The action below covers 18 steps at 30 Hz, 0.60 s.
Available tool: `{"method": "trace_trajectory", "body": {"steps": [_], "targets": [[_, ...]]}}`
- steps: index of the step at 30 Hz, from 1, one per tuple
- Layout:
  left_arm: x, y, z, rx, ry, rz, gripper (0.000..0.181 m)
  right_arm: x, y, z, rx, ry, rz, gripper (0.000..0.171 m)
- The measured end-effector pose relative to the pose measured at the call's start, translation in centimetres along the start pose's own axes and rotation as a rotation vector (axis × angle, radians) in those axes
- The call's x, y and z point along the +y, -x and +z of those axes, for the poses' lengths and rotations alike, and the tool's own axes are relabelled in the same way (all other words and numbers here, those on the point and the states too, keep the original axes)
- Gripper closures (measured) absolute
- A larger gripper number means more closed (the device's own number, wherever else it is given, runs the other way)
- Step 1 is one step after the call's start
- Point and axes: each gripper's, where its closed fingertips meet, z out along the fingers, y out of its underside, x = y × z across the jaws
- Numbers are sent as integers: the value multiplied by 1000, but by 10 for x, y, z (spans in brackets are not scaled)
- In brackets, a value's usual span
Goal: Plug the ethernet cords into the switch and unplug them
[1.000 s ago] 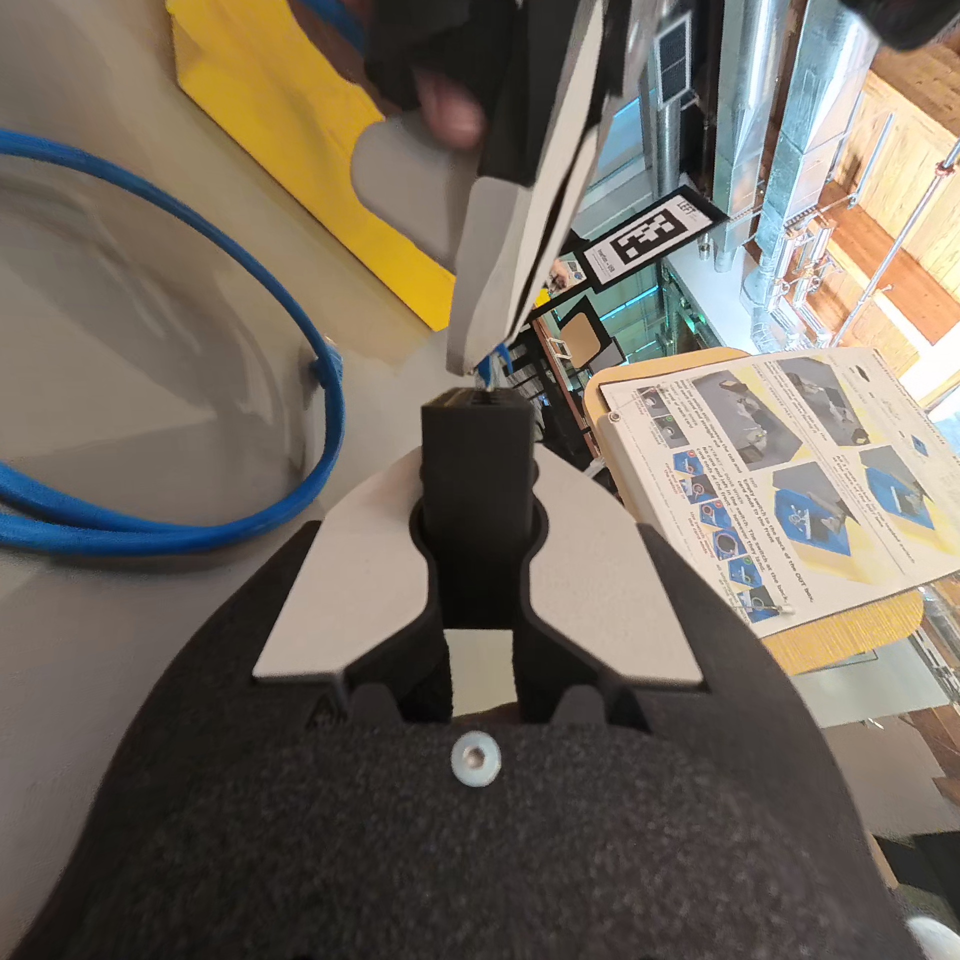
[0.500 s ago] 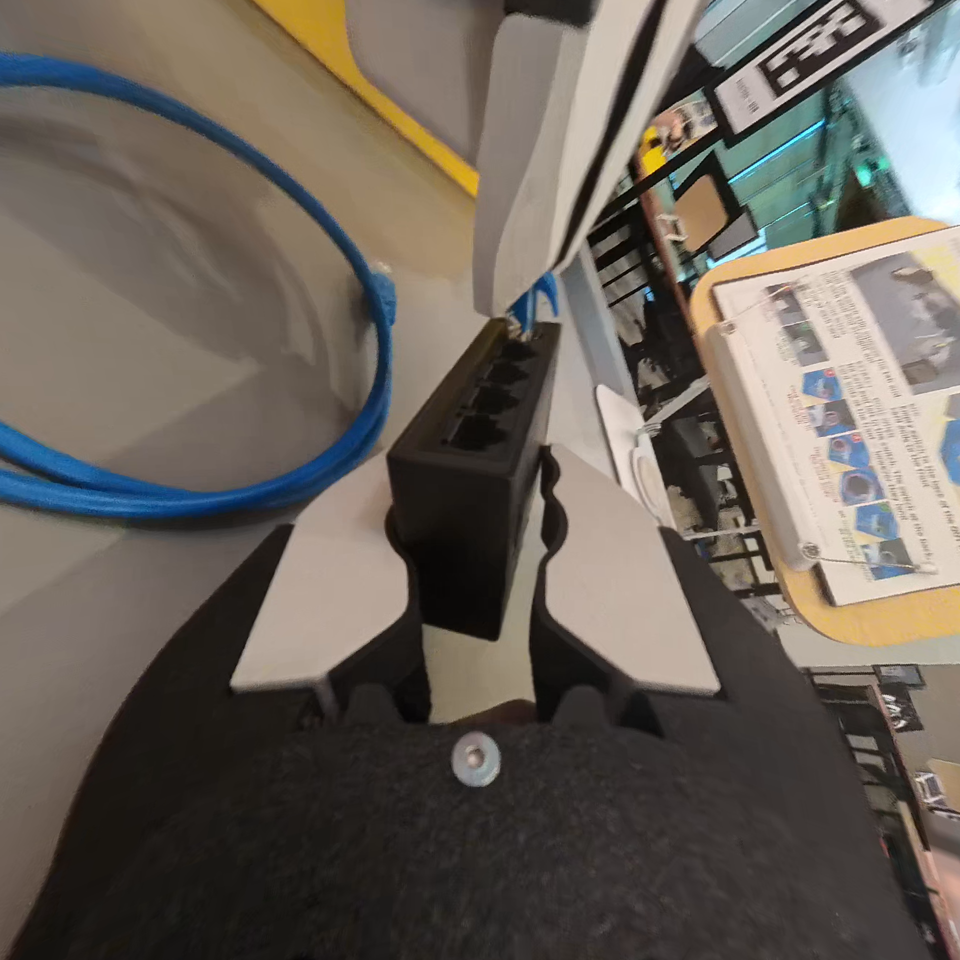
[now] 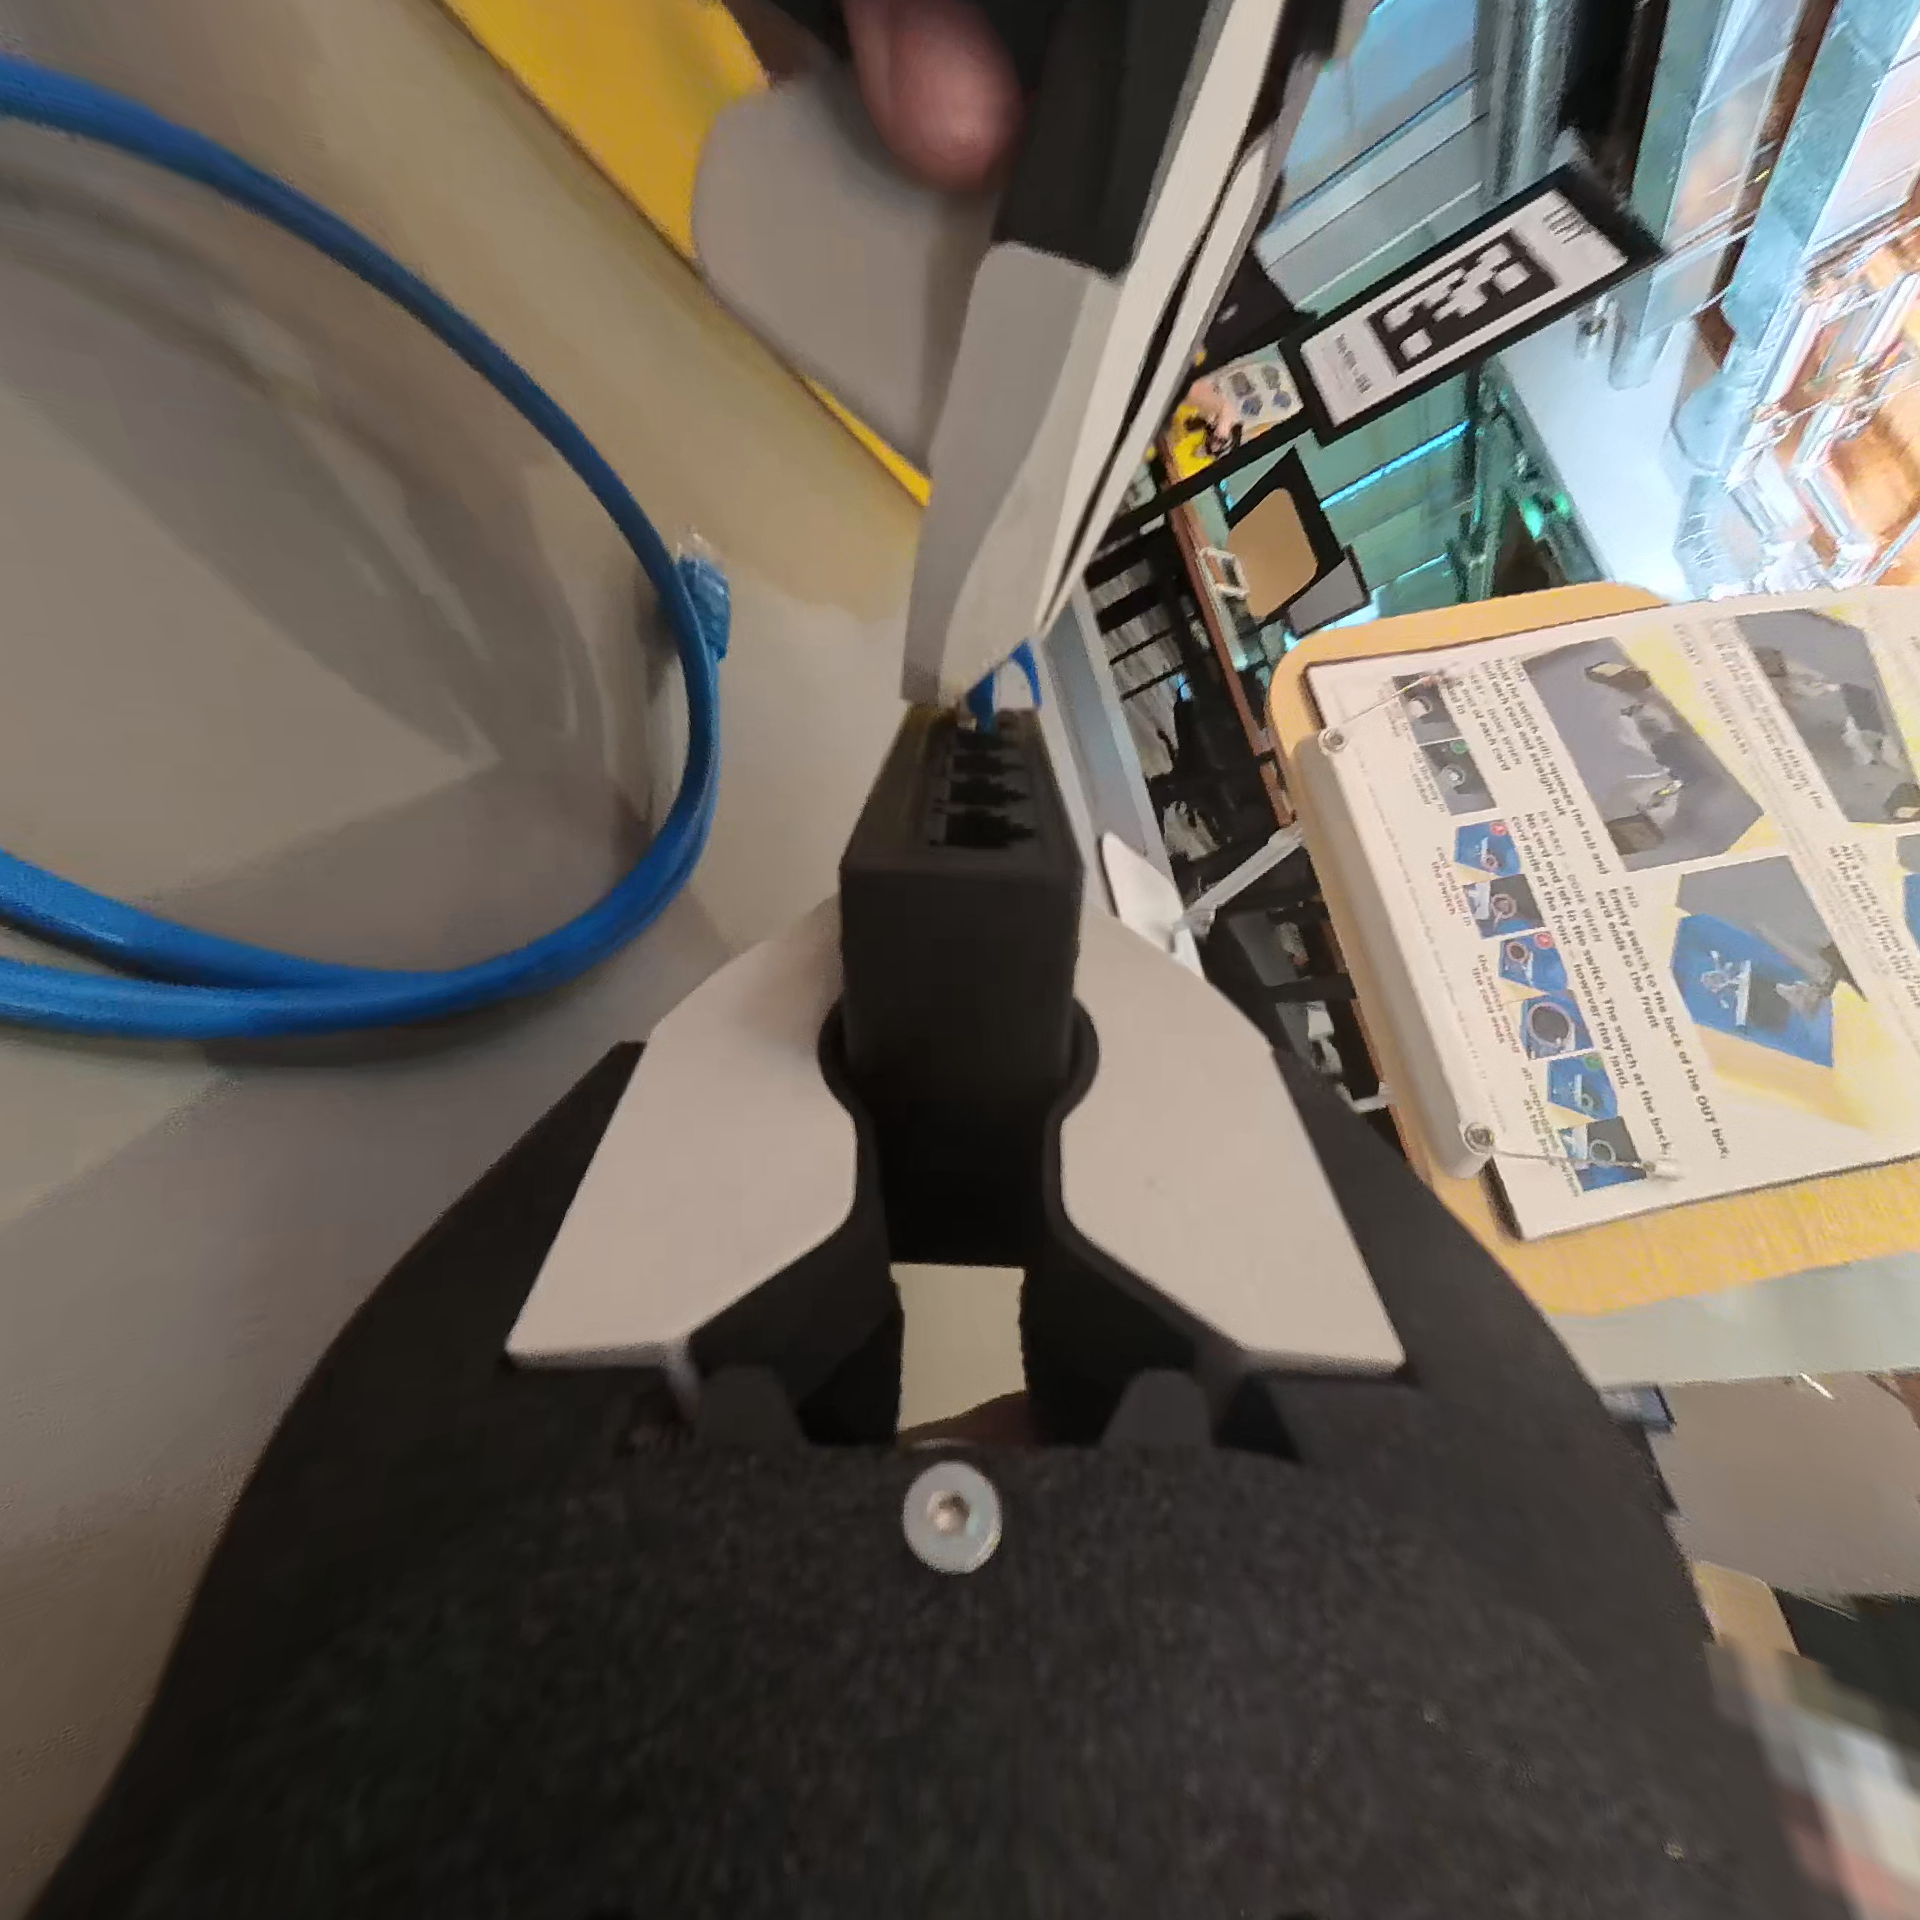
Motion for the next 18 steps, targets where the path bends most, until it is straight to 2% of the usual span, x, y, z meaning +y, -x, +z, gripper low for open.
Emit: {"method": "trace_trajectory", "body": {"steps": [8, 11, 14, 16, 18], "targets": [[5, 8, 5, -8, 15, -2, 168, 4, 4, 7, -31, 6, 27, 141], [-4, 3, -6, 17, -51, -16, 167, -1, -6, 4, 7, -22, 38, 140], [-10, 3, -44, -20, -144, -58, 148, 1, -11, -1, 49, -18, 27, 141], [-5, -5, -80, -53, -256, -86, 147, 4, -16, -7, 92, -23, 0, 141], [20, -19, -107, -97, -381, -139, 147, 3, -25, -12, 137, -42, 8, 141]]}}
